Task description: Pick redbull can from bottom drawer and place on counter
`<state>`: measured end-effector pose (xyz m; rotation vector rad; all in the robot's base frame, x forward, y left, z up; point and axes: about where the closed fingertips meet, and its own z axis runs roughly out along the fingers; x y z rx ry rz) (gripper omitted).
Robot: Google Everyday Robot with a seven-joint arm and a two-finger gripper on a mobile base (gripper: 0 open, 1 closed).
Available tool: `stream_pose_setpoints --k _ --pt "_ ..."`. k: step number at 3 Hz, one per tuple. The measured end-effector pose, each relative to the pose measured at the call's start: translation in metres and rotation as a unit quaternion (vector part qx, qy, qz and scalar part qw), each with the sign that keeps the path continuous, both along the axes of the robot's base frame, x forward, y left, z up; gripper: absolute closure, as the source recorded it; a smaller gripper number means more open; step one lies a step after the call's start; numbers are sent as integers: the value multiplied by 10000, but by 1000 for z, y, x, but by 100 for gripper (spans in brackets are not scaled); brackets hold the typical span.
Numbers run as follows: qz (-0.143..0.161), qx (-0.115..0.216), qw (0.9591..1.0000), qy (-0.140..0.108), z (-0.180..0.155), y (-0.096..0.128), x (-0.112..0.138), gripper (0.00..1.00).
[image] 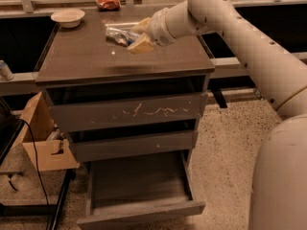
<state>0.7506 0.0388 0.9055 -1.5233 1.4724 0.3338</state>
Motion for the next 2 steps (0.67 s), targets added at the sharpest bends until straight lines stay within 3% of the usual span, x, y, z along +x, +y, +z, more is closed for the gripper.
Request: stream_pose_setpoints --k 1,2 --pt "-60 88 9999 132 -10 -4 4 100" --pt "-58 463 9985 275 -16 -4 6 100"
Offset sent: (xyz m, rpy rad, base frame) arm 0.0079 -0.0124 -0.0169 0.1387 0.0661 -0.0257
